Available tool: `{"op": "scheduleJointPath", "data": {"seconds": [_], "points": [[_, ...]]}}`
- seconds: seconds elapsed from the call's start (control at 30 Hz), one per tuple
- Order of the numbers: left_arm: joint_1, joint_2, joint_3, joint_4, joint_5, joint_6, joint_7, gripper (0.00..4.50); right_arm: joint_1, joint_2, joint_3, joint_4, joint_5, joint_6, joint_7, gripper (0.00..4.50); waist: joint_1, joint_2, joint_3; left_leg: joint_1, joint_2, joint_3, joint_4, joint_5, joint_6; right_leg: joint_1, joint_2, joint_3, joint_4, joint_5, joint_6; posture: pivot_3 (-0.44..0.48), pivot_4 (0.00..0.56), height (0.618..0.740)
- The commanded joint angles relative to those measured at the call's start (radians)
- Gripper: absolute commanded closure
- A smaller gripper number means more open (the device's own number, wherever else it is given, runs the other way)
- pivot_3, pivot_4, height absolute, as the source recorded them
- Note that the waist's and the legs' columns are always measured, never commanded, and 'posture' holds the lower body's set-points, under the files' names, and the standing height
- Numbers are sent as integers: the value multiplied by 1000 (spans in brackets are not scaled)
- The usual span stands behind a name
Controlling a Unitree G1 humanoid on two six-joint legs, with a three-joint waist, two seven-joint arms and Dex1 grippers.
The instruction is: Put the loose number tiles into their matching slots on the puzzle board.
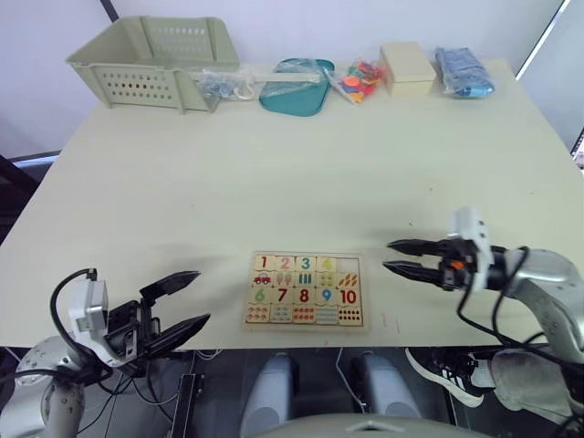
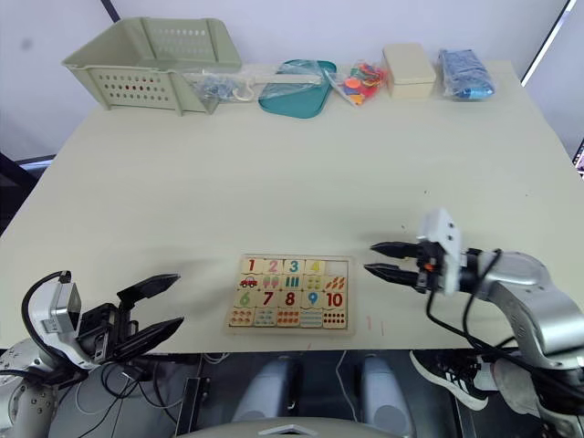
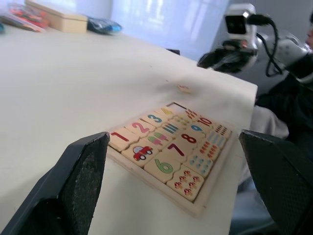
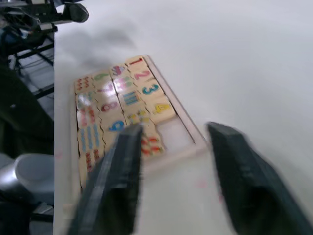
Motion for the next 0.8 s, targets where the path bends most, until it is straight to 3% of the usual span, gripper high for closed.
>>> {"op": "scheduleJointPath", "data": {"seconds": [0.03, 0.07, 0.3, 0.53, 0.8], "points": [[32, -17, 44, -54, -7, -13, 32, 0, 94, -12, -104, 15, 19, -105, 36, 516, -2, 0, 0, 1, 0, 0, 0, 0, 0, 0, 0, 0, 0, 0, 0, 0, 150, 740], [43, -22, 48, -62, -10, -14, 36, 0, 125, -15, -123, 29, 12, -129, 41, 22, -2, 0, 0, 1, 0, 1, 0, 0, 0, 0, 0, 1, 0, 0, 0, 0, 150, 740], [75, -18, 77, -27, -7, -23, 8, 0, 244, -25, -203, 96, 12, -216, 48, 22, -3, 0, 0, 4, 0, 7, 0, 0, 0, 2, 2, 3, 1, 0, 0, 0, 150, 740], [92, 5, 113, 48, 4, -46, -62, 0, 309, -36, -237, 150, 14, -261, 68, 22, -3, -1, 0, 15, 2, 9, -1, 0, 0, 15, 2, 3, -5, -1, 0, 0, 150, 740], [72, 19, 100, 59, 9, -35, -95, 0, 264, -71, -206, 142, 37, -243, 87, 22, -3, -1, 0, 15, 3, 9, -1, 0, 0, 15, 2, 3, -6, -1, 0, 0, 150, 740]]}}
